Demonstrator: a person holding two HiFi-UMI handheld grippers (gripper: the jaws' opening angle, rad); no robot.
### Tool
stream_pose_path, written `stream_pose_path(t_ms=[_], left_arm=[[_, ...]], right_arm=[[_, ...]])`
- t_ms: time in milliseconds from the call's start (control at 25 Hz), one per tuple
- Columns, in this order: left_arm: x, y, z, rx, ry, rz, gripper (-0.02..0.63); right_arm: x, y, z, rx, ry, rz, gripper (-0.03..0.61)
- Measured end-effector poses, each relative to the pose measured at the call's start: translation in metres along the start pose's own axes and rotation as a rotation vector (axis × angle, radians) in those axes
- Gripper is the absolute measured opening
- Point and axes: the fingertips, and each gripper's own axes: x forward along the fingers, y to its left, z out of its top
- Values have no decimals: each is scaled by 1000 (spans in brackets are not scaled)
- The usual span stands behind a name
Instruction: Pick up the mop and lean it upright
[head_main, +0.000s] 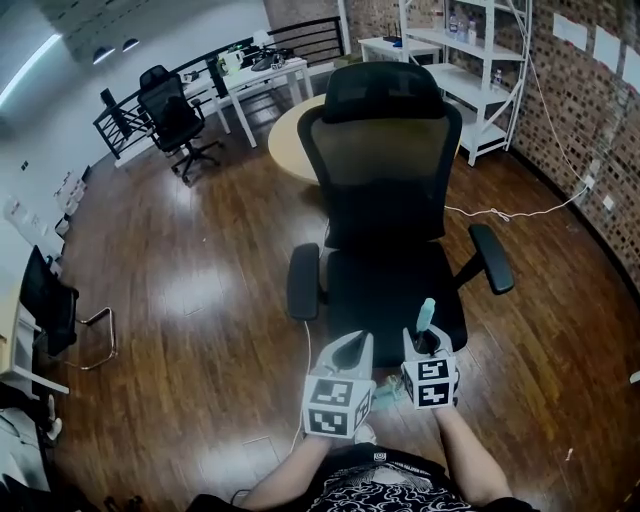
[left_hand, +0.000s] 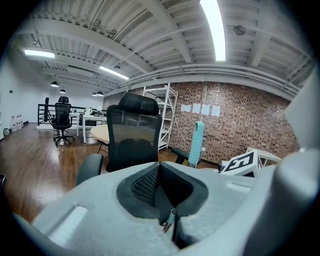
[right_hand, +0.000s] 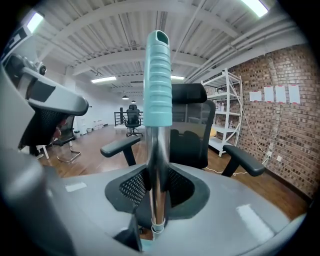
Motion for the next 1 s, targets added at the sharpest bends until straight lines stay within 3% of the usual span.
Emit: stream_pose_path(t_ms=[400, 560, 1000], left_arm=[[7, 16, 1, 2, -14, 7, 4], [4, 21, -2, -6, -17, 15, 4], [6, -4, -7, -18, -7, 8, 4]], right_arm=[[35, 0, 4, -28, 21, 2, 94], [42, 3, -9, -18, 77, 16, 160], [13, -3, -14, -3, 56, 37, 186]])
